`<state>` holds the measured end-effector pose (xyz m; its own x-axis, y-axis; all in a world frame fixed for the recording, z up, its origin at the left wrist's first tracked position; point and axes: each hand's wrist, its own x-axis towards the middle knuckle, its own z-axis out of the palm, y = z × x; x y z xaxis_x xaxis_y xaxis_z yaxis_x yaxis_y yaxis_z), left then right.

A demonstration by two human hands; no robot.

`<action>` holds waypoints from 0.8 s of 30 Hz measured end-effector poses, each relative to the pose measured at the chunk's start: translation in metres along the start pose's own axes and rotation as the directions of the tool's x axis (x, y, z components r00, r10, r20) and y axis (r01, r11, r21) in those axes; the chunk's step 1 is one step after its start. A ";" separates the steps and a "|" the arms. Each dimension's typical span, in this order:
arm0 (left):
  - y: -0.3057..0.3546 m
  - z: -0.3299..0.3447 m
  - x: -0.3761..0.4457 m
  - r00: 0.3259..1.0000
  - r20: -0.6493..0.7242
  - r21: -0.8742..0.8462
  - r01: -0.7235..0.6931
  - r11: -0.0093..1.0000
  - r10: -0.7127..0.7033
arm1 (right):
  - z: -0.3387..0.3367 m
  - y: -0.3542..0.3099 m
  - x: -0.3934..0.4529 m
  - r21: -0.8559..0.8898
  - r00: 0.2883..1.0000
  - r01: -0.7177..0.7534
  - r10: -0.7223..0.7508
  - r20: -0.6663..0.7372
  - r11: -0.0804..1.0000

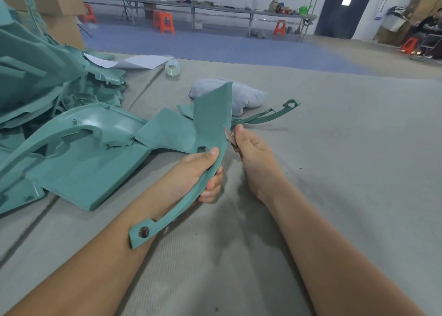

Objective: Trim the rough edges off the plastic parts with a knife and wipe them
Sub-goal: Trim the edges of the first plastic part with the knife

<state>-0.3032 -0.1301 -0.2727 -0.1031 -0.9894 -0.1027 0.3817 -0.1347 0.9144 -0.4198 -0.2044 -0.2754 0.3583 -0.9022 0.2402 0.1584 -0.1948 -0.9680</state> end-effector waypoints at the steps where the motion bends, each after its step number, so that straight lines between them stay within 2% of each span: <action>1: 0.000 0.000 0.000 1.000 -0.001 -0.003 0.000 1.000 0.000 | 0.001 0.000 0.000 0.005 1.000 0.000 0.000 -0.003 1.000; 6: 0.001 0.002 -0.001 1.000 -0.003 -0.008 -0.002 1.000 0.002 | 0.001 0.005 0.006 0.007 0.999 0.018 -0.019 0.029 1.000; 18: 0.000 0.001 -0.001 1.000 0.000 0.012 0.006 1.000 -0.006 | 0.001 0.016 0.018 0.038 0.999 0.028 -0.027 -0.035 0.999; 21: -0.003 0.000 0.001 1.000 0.013 0.062 0.018 0.998 -0.019 | -0.002 0.012 0.024 0.124 0.999 0.028 -0.022 -0.049 0.992; 24: -0.004 -0.001 0.002 0.999 0.028 0.105 0.016 0.994 -0.019 | -0.007 0.006 0.037 0.097 0.997 0.055 -0.049 -0.065 0.994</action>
<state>-0.3036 -0.1318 -0.2773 -0.1361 -0.9847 -0.1089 0.2811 -0.1438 0.9488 -0.4119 -0.2413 -0.2733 0.2896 -0.9147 0.2820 0.2667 -0.2059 -0.9415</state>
